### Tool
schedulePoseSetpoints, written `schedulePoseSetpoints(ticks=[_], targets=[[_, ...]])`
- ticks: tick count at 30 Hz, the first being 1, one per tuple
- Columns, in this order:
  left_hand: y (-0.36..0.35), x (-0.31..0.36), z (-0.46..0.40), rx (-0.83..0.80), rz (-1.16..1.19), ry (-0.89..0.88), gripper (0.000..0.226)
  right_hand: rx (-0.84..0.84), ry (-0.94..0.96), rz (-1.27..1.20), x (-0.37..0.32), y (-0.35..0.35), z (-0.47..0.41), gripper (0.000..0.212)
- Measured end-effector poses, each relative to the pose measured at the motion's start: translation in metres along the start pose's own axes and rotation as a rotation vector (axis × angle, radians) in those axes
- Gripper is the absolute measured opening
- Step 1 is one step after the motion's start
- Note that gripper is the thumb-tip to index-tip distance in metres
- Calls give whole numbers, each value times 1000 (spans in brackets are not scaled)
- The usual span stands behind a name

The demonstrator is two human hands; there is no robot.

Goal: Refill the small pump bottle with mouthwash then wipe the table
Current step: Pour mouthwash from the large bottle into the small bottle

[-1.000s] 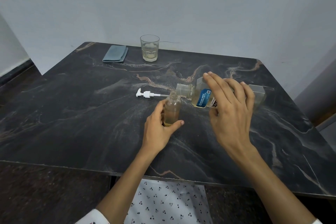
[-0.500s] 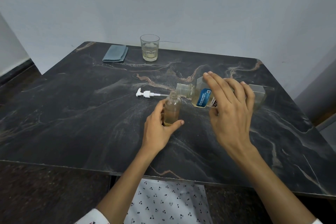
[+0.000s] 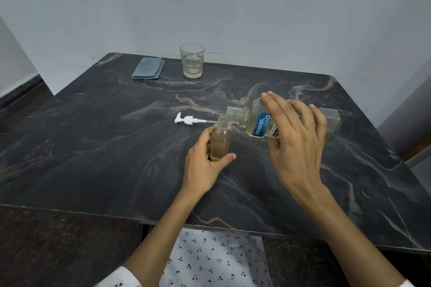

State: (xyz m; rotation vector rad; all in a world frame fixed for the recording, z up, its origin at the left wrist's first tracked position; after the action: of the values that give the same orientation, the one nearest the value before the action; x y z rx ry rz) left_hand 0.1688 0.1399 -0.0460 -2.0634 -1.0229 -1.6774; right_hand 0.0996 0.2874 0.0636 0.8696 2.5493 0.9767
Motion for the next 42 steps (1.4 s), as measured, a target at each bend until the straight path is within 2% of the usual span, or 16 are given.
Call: schedulePoseSetpoints(ticks=[42], targets=[[1, 2, 0, -6, -18, -19, 67, -1, 1, -3, 0, 0, 0, 87]])
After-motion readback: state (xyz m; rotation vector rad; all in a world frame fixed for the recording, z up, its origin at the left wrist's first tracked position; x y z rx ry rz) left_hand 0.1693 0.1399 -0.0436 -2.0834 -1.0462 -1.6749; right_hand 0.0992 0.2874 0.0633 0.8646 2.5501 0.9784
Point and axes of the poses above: each hand's wrist, its own z-axis away from the middle knuckle, its own y-axis out of the back of the hand, x = y × z, the point moved 3 cm from there along -z, towards the middle knuckle, and after that the axes turned 1 degree about z, right-handed, at the moved point
